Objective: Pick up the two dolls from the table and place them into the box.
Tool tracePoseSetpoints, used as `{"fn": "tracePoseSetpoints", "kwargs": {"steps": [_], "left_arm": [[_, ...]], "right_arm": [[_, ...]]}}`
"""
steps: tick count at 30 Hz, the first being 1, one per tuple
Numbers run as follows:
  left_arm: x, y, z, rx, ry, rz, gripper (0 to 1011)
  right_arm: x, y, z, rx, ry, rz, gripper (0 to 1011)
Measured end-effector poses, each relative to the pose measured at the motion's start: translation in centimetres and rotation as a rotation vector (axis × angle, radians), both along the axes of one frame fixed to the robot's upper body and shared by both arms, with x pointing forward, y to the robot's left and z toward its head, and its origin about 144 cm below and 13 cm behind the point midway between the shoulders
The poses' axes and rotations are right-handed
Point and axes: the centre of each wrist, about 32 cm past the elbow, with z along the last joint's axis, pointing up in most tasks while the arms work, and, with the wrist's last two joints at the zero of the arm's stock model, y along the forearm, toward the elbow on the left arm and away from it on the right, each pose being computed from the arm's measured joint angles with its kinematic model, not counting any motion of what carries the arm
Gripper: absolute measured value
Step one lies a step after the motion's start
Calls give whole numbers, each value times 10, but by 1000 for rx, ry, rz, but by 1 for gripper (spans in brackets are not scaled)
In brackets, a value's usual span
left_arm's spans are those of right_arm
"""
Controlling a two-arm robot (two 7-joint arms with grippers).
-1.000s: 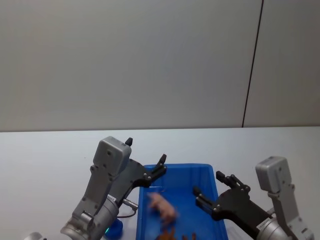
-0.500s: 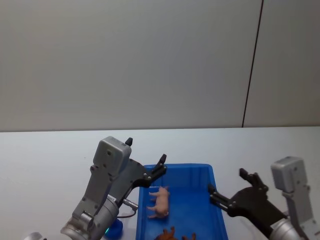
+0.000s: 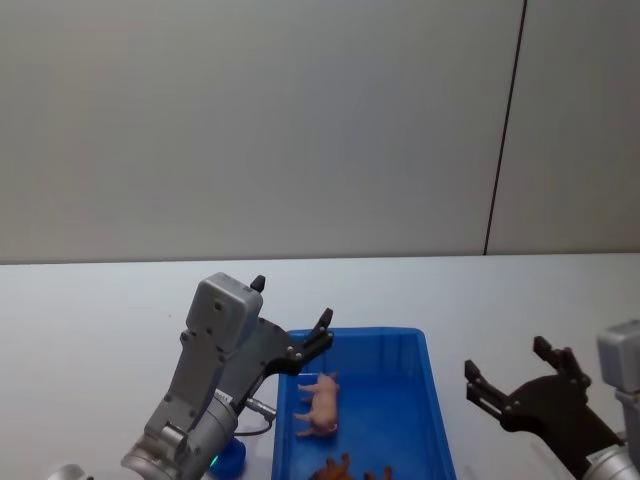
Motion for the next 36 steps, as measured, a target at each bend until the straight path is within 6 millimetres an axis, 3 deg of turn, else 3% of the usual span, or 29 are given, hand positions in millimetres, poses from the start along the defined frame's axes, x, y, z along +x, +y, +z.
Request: {"fn": "tracePoseSetpoints", "kwargs": {"steps": [36], "left_arm": [[-25,32,3,11,255,121,1001]], "right_arm": [[-8,-8,1,-1,-10,-54,1001]]}}
